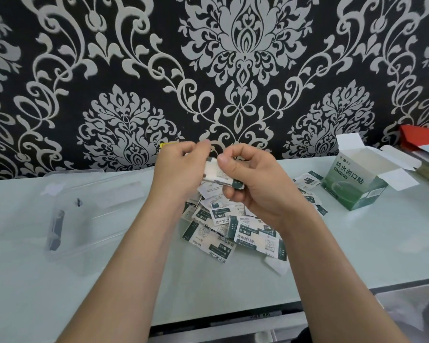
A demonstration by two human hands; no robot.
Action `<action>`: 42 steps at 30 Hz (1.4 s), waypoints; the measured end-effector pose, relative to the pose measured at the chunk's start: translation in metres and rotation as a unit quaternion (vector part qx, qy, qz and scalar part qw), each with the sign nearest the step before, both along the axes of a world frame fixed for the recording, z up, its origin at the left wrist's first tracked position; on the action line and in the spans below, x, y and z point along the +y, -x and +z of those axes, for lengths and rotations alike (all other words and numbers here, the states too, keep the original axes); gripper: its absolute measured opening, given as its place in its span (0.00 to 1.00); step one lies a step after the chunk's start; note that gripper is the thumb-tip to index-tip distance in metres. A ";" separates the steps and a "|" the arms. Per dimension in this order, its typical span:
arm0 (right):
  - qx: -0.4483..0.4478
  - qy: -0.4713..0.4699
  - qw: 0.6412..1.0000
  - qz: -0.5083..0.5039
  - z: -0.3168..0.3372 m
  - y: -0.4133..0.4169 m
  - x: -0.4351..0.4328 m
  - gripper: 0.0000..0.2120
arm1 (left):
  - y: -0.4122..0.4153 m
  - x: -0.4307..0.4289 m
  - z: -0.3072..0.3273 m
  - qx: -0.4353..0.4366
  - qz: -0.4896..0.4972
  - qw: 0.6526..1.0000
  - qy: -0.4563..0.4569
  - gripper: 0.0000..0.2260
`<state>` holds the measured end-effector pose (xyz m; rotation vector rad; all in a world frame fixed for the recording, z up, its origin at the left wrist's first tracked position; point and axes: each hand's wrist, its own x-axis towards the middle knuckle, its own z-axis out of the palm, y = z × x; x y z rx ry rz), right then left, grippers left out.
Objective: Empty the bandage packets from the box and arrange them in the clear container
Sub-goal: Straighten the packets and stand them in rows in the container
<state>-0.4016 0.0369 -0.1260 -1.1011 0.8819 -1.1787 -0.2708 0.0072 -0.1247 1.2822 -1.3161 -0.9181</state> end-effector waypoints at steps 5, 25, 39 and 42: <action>-0.158 -0.085 0.983 0.028 -0.002 -0.003 -0.005 0.03 | -0.005 0.006 0.004 0.037 -0.092 0.986 0.133 0.09; 0.024 0.005 0.986 0.162 0.001 -0.023 0.004 0.18 | -0.021 0.014 0.021 -0.178 0.021 0.978 0.103 0.27; -0.010 -0.054 0.981 0.186 0.025 -0.077 -0.003 0.07 | -0.100 0.040 0.023 -0.177 -0.218 0.952 0.123 0.27; 0.048 -0.057 0.981 0.181 0.032 -0.099 -0.010 0.04 | -0.126 0.041 0.024 -0.165 -0.203 0.959 0.106 0.30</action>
